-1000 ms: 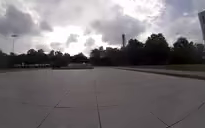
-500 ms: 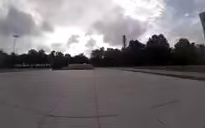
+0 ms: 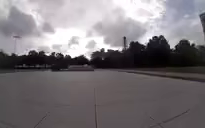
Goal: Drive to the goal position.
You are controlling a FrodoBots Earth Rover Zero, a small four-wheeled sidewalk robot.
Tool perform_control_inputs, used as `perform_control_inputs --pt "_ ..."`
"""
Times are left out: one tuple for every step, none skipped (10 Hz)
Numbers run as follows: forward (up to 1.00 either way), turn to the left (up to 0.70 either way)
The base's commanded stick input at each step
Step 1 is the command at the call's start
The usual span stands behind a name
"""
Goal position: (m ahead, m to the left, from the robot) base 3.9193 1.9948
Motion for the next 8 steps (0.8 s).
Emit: perform_control_inputs --pt "0.7 0.0" --pt "0.7 0.0" --pt "0.7 0.0" --pt "0.7 0.0" --pt "0.7 0.0" --pt "0.7 0.0" --pt "0.7 0.0" --pt "0.7 0.0"
